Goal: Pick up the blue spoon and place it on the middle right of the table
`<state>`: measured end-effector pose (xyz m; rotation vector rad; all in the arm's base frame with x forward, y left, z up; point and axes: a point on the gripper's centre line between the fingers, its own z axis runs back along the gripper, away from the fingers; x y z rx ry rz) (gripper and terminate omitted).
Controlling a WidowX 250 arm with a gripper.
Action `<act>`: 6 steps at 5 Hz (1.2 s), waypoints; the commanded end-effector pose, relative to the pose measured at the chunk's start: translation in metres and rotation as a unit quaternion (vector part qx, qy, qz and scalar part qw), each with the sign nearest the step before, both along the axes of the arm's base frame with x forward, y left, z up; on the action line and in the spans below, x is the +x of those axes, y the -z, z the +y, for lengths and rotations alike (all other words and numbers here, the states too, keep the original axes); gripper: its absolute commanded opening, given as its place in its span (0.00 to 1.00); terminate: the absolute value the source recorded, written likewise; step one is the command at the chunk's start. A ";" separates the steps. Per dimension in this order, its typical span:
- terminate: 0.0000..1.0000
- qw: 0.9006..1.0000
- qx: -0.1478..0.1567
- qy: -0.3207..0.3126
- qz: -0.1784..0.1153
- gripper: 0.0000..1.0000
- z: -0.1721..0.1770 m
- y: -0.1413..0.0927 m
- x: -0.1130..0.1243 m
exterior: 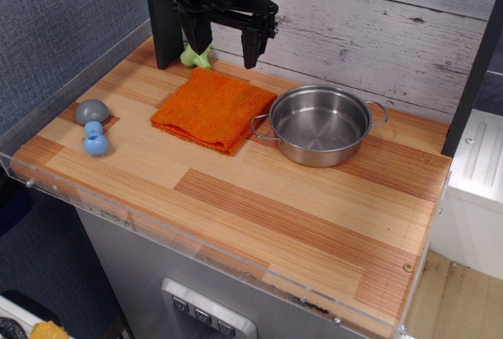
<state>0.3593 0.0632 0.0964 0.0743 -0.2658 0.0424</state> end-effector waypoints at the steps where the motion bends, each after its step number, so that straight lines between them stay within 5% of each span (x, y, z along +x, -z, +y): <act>1: 0.00 1.000 0.000 0.000 0.000 1.00 0.000 0.000 0.000; 2: 0.00 0.995 0.015 -0.091 0.035 1.00 0.037 0.005 -0.016; 3: 0.00 0.986 -0.005 -0.162 0.051 1.00 0.059 0.016 -0.037; 6: 0.00 0.949 -0.002 -0.310 0.053 1.00 0.096 0.050 -0.096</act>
